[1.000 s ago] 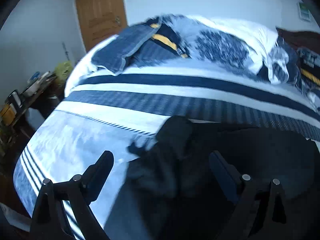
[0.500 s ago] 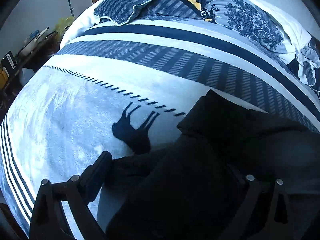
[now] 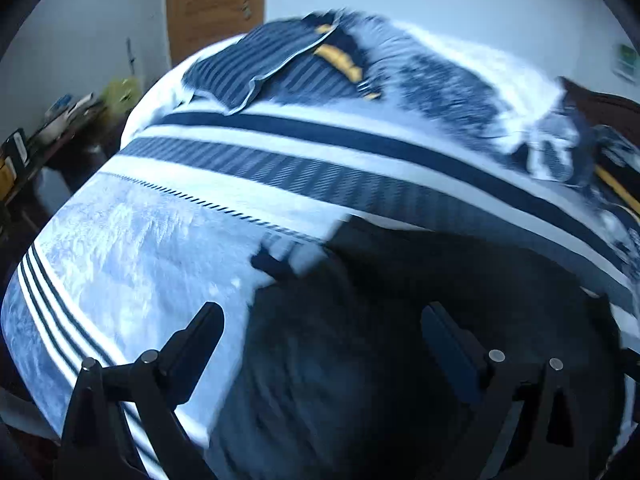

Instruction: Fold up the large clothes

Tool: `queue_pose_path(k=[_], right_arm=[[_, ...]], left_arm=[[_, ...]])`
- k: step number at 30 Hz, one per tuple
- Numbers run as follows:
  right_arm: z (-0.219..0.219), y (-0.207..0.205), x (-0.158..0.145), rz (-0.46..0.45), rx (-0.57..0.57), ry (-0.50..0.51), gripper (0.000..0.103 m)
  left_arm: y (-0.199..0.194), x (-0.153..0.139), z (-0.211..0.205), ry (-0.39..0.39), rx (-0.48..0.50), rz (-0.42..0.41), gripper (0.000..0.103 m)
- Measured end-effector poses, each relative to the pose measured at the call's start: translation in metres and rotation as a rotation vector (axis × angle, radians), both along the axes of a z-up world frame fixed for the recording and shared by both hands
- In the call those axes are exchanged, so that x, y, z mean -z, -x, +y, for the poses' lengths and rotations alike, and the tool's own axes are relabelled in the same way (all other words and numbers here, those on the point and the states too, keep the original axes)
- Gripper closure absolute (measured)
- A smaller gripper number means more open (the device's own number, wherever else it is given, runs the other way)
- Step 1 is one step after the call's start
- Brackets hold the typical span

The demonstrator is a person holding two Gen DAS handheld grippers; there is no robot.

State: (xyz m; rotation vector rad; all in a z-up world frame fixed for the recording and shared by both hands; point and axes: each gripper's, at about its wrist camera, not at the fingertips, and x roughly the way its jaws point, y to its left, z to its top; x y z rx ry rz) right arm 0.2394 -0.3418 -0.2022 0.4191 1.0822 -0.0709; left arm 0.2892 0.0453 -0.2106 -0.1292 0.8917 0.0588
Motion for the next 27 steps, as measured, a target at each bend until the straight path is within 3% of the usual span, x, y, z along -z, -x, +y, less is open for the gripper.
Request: queue_pose_path(k=[2, 4, 7, 8, 10, 12, 15, 18, 20, 22, 27], right_arm=[[0.031, 0.027, -0.015, -0.052, -0.053, -0.016, 0.017], [0.066, 0.044, -0.018, -0.071, -0.116, -0.007, 0.017], [0.089, 0.049, 0.004, 0.006, -0.129, 0.073, 0.017], [0.089, 0.051, 0.011, 0.069, -0.094, 0.056, 0.018], [0.086, 0.068, -0.001, 0.019, -0.062, -0.084, 0.018], [0.092, 0.083, -0.015, -0.027, -0.063, -0.093, 0.018], [0.112, 0.077, -0.011, -0.013, -0.109, -0.043, 0.018], [0.119, 0.05, 0.02, 0.077, -0.113, 0.091, 0.018], [0.119, 0.055, 0.026, 0.115, -0.097, 0.126, 0.018], [0.114, 0.072, 0.015, 0.103, -0.083, 0.112, 0.019], [0.101, 0.143, -0.06, -0.018, -0.05, 0.06, 0.018]], left_arm=[[0.027, -0.003, -0.023, -0.03, 0.039, -0.01, 0.004], [0.037, 0.007, -0.047, -0.117, 0.063, 0.012, 0.004], [0.033, 0.038, -0.066, -0.265, 0.073, 0.129, 0.004], [0.036, 0.039, -0.064, -0.262, 0.055, 0.131, 0.004], [0.048, 0.028, -0.053, -0.16, 0.0, 0.119, 0.004], [0.06, 0.016, -0.05, -0.059, -0.039, 0.072, 0.004], [0.056, 0.016, -0.07, -0.127, -0.004, 0.093, 0.004], [0.047, 0.031, -0.082, -0.239, 0.043, 0.139, 0.004], [0.056, 0.016, -0.076, -0.248, 0.043, 0.139, 0.004], [0.076, -0.011, -0.067, -0.233, 0.027, 0.064, 0.004], [0.167, -0.113, -0.06, -0.265, 0.043, -0.161, 0.004]])
